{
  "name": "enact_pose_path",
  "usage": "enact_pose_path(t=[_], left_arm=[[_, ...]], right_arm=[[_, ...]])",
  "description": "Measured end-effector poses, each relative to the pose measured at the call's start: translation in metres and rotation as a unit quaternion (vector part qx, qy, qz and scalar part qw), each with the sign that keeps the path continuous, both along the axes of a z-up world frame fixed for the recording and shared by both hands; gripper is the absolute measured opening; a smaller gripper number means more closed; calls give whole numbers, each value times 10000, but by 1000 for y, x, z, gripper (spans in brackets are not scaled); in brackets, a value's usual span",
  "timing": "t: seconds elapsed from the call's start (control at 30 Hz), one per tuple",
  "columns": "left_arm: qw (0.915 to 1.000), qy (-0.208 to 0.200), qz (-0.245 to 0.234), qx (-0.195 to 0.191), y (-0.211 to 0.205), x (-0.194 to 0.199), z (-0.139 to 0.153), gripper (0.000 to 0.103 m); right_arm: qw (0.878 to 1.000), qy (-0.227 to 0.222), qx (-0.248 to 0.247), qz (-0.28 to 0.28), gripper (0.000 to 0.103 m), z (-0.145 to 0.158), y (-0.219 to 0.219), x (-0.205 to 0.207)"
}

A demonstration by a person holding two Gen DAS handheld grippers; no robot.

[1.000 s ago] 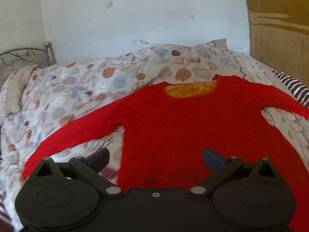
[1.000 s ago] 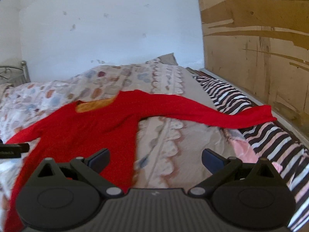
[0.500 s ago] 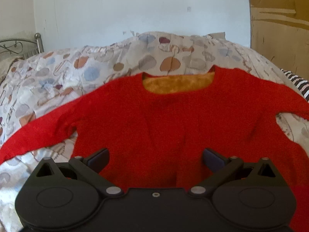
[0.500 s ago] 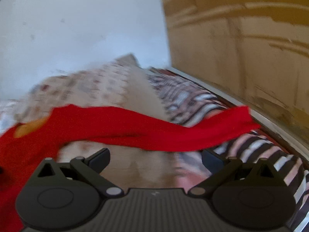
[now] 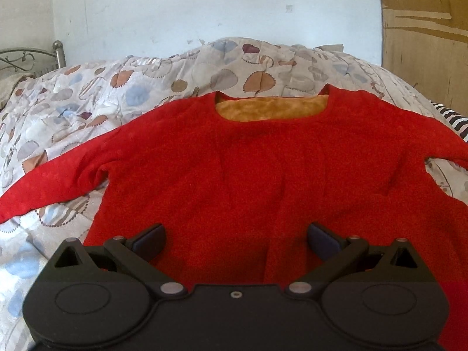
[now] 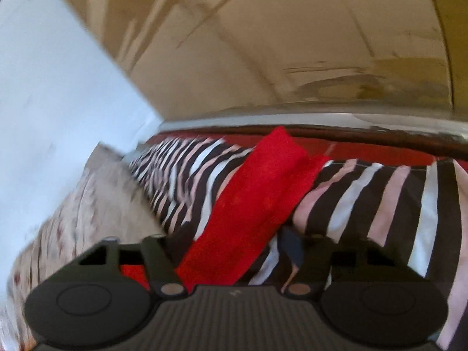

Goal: Fold small clothes
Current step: 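Reach to the sweater sleeve cuff and close the right gripper on it, then carry the held sleeve across the sweater body and open the right gripper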

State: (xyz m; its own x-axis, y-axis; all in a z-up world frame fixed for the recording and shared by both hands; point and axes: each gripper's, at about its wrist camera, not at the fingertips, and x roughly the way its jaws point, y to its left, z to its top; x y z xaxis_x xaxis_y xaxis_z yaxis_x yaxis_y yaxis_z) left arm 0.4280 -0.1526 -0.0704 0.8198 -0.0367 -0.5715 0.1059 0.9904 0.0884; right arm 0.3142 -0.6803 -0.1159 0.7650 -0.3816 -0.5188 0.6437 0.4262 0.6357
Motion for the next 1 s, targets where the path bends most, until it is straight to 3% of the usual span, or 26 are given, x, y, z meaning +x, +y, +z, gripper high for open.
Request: enact_pose_path(t=[0.13, 0.23, 0.37, 0.47, 0.6, 0.77, 0.93, 1.0], left_arm=[[9999, 121, 35, -29, 5, 4, 11, 102], [9997, 91, 182, 144, 9, 6, 26, 102], [9989, -167, 307, 297, 20, 3, 49, 102], [9986, -266, 400, 236, 35, 1, 66, 102], [9973, -383, 634, -16, 65, 0, 86, 102], [9933, -541, 1010, -134, 105, -2, 102, 102], [9886, -601, 1363, -213, 146, -6, 106, 102], [9868, -585, 1493, -231, 161, -7, 103, 102]], right_arm=[[9998, 41, 63, -207, 22, -1, -8, 7], [9993, 169, -318, -44, 9, 14, 0, 8], [9923, 115, -1179, 360, 8, 60, 32, 13], [9773, 60, -1946, 831, 8, 101, 65, 29], [9429, -251, -2877, 1657, 8, 152, 129, 56], [8915, -723, -3526, 2751, 8, 190, 227, 90], [8318, -851, -4003, 3750, 8, 188, 327, 120], [8000, -751, -4283, 4133, 8, 175, 370, 127]])
